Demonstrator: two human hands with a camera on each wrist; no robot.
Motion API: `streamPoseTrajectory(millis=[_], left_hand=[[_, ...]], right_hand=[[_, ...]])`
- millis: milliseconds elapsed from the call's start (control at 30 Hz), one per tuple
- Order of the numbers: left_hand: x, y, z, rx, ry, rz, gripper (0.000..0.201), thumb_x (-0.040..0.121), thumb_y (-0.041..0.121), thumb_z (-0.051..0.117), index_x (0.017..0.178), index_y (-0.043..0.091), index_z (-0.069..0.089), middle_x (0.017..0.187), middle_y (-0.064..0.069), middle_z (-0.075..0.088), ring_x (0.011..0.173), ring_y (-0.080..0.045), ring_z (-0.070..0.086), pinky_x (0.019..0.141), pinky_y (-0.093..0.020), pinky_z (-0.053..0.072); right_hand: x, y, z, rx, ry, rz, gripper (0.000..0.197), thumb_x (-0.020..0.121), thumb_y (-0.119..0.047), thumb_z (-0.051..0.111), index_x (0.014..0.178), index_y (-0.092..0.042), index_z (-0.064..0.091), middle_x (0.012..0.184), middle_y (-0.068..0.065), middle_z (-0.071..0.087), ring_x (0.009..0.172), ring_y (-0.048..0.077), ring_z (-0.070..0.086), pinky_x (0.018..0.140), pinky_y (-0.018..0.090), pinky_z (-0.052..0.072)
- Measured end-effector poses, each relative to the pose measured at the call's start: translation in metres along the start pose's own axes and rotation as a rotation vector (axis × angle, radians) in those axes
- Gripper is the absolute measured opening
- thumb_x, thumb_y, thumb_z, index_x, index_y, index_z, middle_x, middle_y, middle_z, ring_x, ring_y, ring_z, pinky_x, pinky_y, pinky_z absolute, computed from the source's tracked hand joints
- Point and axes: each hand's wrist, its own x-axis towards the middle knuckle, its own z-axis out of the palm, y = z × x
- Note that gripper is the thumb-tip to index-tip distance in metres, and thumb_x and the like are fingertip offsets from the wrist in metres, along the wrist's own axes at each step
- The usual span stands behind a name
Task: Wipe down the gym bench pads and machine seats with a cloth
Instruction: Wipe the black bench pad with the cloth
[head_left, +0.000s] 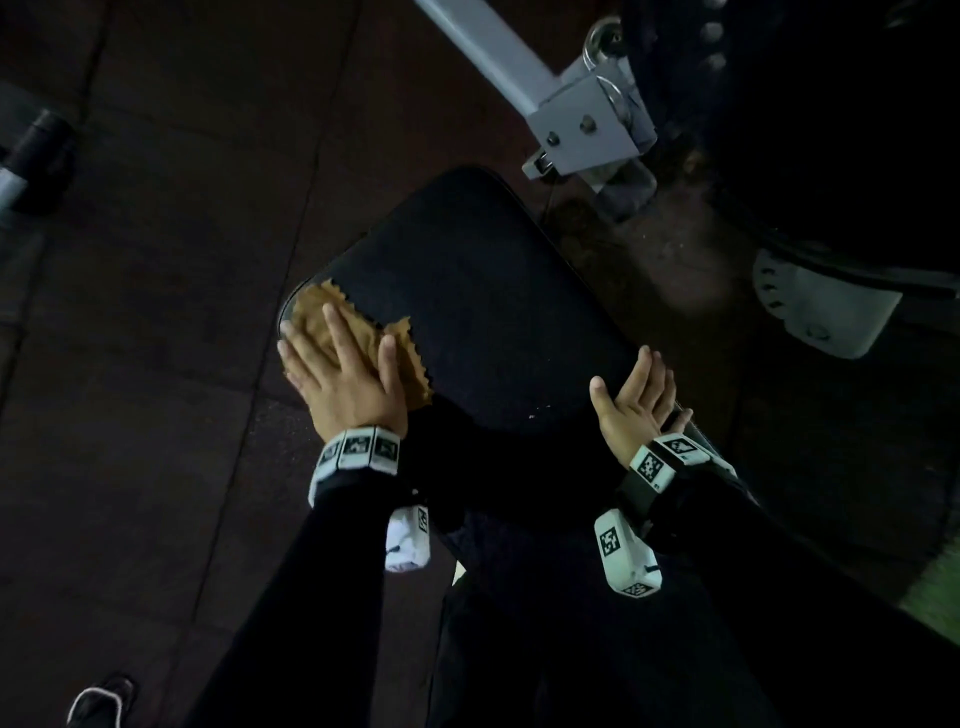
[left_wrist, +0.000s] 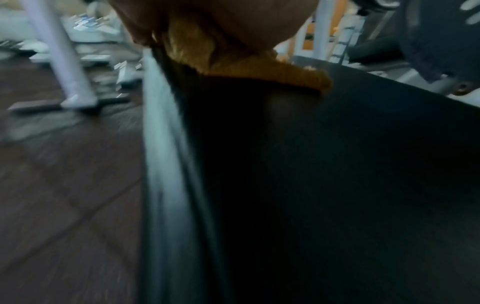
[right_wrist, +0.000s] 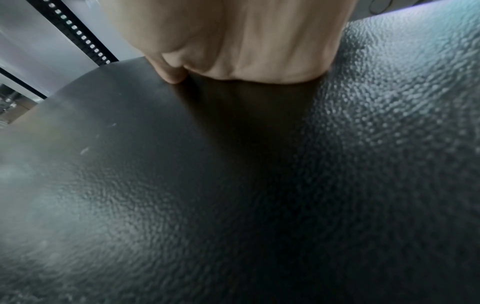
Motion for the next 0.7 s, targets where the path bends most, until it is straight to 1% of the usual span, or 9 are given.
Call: streamPoseTrajectory(millis=[67, 100, 233, 367, 467, 500, 567, 633, 700], left_hand=[[-0.020, -0.004, 0.004, -0.111, -0.012, -0.102, 0.086, 0.086, 0.072, 0.037, 0.152, 0.029, 0.001, 0.158, -0.016, -0.010, 0.145, -0.034, -0.003, 0.118, -0.048, 0.009], [-0.028, -0.004, 0.006, -0.174, -0.004, -0.142, 0.090, 0.083, 0.072, 0.042, 0.151, 0.030, 0.001, 0.158, -0.016, -0.009, 0.145, -0.035, 0.000, 0.117, -0.046, 0.010], [-0.043, 0.001, 0.014, -0.320, 0.063, -0.254, 0.092, 0.081, 0.067, 0.052, 0.152, 0.029, 0.006, 0.156, -0.021, 0.006, 0.137, -0.042, 0.022, 0.110, -0.050, 0.024], [-0.056, -0.003, 0.020, -0.384, 0.099, -0.272, 0.096, 0.079, 0.066, 0.057, 0.151, 0.031, 0.005, 0.153, -0.018, 0.015, 0.133, -0.040, 0.027, 0.105, -0.049, 0.031], [-0.083, -0.008, 0.029, -0.450, 0.098, -0.270, 0.099, 0.077, 0.064, 0.061, 0.150, 0.034, 0.002, 0.150, -0.013, 0.020, 0.133, -0.033, 0.031, 0.105, -0.048, 0.034], [-0.096, -0.010, 0.032, -0.475, 0.088, -0.271, 0.100, 0.076, 0.063, 0.063, 0.150, 0.036, 0.001, 0.149, -0.012, 0.022, 0.133, -0.031, 0.033, 0.105, -0.047, 0.036], [-0.127, -0.014, 0.040, -0.541, 0.056, -0.294, 0.103, 0.074, 0.063, 0.065, 0.149, 0.038, 0.000, 0.148, -0.011, 0.026, 0.132, -0.028, 0.036, 0.102, -0.037, 0.035], [-0.160, -0.018, 0.048, -0.624, 0.004, -0.375, 0.103, 0.069, 0.068, 0.063, 0.148, 0.041, 0.002, 0.148, -0.007, 0.033, 0.133, -0.024, 0.038, 0.100, -0.029, 0.031], [-0.185, -0.021, 0.053, -0.690, -0.056, -0.468, 0.101, 0.065, 0.076, 0.059, 0.145, 0.046, 0.006, 0.148, -0.003, 0.039, 0.131, -0.024, 0.043, 0.102, -0.028, 0.033]], right_hand=[[0.000, 0.001, 0.000, 0.004, 0.001, 0.005, 0.069, 0.091, -0.059, 0.024, 0.145, -0.035, -0.014, 0.154, -0.016, -0.015, 0.142, 0.011, -0.016, 0.110, 0.048, -0.016], [0.000, 0.000, 0.000, 0.004, 0.003, 0.004, 0.069, 0.092, -0.058, 0.024, 0.145, -0.035, -0.014, 0.154, -0.016, -0.015, 0.142, 0.011, -0.016, 0.110, 0.049, -0.016], [0.000, -0.001, -0.001, -0.001, 0.008, 0.002, 0.071, 0.092, -0.057, 0.026, 0.146, -0.032, -0.013, 0.154, -0.013, -0.016, 0.142, 0.014, -0.015, 0.111, 0.050, -0.014], [0.002, -0.002, 0.000, -0.004, 0.012, -0.006, 0.072, 0.092, -0.056, 0.027, 0.147, -0.030, -0.012, 0.155, -0.010, -0.016, 0.143, 0.016, -0.015, 0.111, 0.051, -0.014], [0.004, 0.000, 0.002, -0.010, 0.007, 0.001, 0.072, 0.092, -0.056, 0.026, 0.147, -0.030, -0.013, 0.155, -0.010, -0.016, 0.143, 0.015, -0.017, 0.111, 0.051, -0.015], [0.005, 0.001, 0.002, -0.013, 0.006, 0.001, 0.072, 0.092, -0.056, 0.026, 0.146, -0.030, -0.014, 0.155, -0.010, -0.016, 0.142, 0.015, -0.017, 0.110, 0.050, -0.015], [0.006, 0.002, 0.002, -0.018, 0.014, -0.004, 0.073, 0.092, -0.056, 0.027, 0.146, -0.030, -0.014, 0.155, -0.010, -0.017, 0.142, 0.014, -0.017, 0.110, 0.050, -0.015], [0.007, 0.002, 0.002, -0.024, 0.025, -0.010, 0.073, 0.093, -0.056, 0.028, 0.147, -0.030, -0.014, 0.155, -0.009, -0.016, 0.143, 0.015, -0.016, 0.111, 0.050, -0.014], [0.007, 0.002, 0.003, -0.031, 0.042, -0.018, 0.072, 0.093, -0.055, 0.029, 0.147, -0.029, -0.012, 0.156, -0.007, -0.014, 0.143, 0.016, -0.015, 0.111, 0.050, -0.013]])
